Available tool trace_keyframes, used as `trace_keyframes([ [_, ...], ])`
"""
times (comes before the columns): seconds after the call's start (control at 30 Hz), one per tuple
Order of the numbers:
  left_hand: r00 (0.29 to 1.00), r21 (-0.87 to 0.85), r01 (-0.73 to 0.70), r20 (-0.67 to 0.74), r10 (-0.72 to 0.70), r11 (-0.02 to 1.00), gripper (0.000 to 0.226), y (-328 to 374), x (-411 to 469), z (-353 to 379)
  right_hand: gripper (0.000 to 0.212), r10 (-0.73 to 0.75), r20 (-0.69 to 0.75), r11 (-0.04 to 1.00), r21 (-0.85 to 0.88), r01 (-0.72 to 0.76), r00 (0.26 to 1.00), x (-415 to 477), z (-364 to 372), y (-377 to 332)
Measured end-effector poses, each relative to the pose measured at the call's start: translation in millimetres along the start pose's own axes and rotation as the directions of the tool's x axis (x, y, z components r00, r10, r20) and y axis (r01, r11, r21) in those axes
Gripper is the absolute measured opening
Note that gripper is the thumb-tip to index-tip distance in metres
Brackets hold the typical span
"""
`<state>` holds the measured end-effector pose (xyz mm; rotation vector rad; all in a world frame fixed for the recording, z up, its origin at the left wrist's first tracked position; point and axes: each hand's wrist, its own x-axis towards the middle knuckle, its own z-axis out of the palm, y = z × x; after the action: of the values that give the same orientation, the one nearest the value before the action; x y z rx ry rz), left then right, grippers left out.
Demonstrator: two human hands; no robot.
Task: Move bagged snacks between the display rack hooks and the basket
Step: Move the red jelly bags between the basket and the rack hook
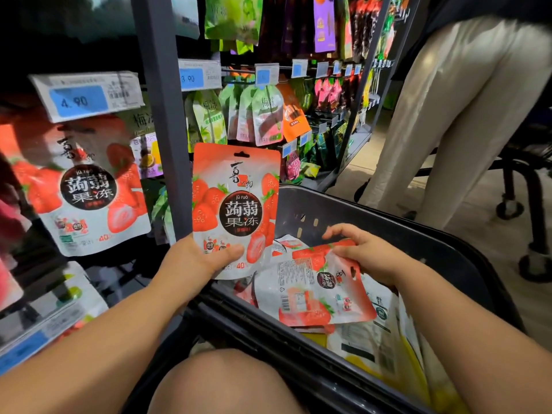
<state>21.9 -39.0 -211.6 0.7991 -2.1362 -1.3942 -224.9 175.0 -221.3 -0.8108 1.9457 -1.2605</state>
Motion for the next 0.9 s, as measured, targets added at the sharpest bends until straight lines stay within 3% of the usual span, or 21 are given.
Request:
trace_keyframes([
  [0.13,1.000,-0.020,0.008,-0.008,-0.008,1.000,0.024,1.7,-0.2,2.0,0.015,0.012,0.087,0.996,0.092,-0.020,0.996,-12.2,-10.8,-13.0],
  [0.33,1.000,-0.057,0.000,-0.004,0.000,0.998,0.018,3.1,0.1,2.6,0.018,-0.106,0.105,0.964,0.254,0.076,0.989,-24.7,-28.1,-22.7],
  [0.37,1.000,-0.062,0.000,-0.002,-0.001,0.998,0.018,3.1,0.1,2.3,0.022,-0.134,0.120,0.953,0.289,0.095,0.984,-25.9,-30.0,-22.1],
  [0.43,1.000,-0.072,0.007,-0.001,-0.007,0.997,0.019,2.4,0.0,2.4,0.054,-0.178,0.165,0.929,0.352,0.110,0.970,-27.4,-33.6,-18.4],
  [0.5,1.000,-0.077,0.010,-0.002,-0.011,0.997,0.018,2.6,-0.7,2.6,0.062,-0.195,0.172,0.908,0.403,0.111,0.966,-26.0,-33.4,-14.8],
  [0.57,1.000,-0.079,0.013,-0.004,-0.013,0.997,0.018,2.7,-1.5,2.8,0.049,-0.165,0.084,0.927,0.353,0.126,0.983,-21.5,-27.6,-13.3],
  [0.63,1.000,-0.072,0.010,-0.003,-0.010,0.997,0.018,3.3,-2.3,2.6,0.028,-0.142,-0.174,0.971,0.168,0.171,0.974,-15.2,-16.5,-12.8],
  [0.73,1.000,-0.071,0.008,-0.004,-0.008,0.997,0.019,3.1,-2.3,2.3,0.013,-0.183,-0.486,0.983,-0.104,0.152,0.854,-0.2,-5.7,-6.2],
  [0.83,1.000,-0.068,0.013,0.004,-0.012,0.998,0.020,2.1,-1.2,2.4,0.021,-0.229,-0.551,0.971,-0.189,0.147,0.803,5.8,0.7,-5.2],
  [0.9,1.000,-0.069,0.016,0.011,-0.016,0.997,0.021,1.5,-0.6,2.5,0.015,-0.176,-0.505,0.980,-0.014,0.196,0.845,5.9,5.9,-7.3],
])
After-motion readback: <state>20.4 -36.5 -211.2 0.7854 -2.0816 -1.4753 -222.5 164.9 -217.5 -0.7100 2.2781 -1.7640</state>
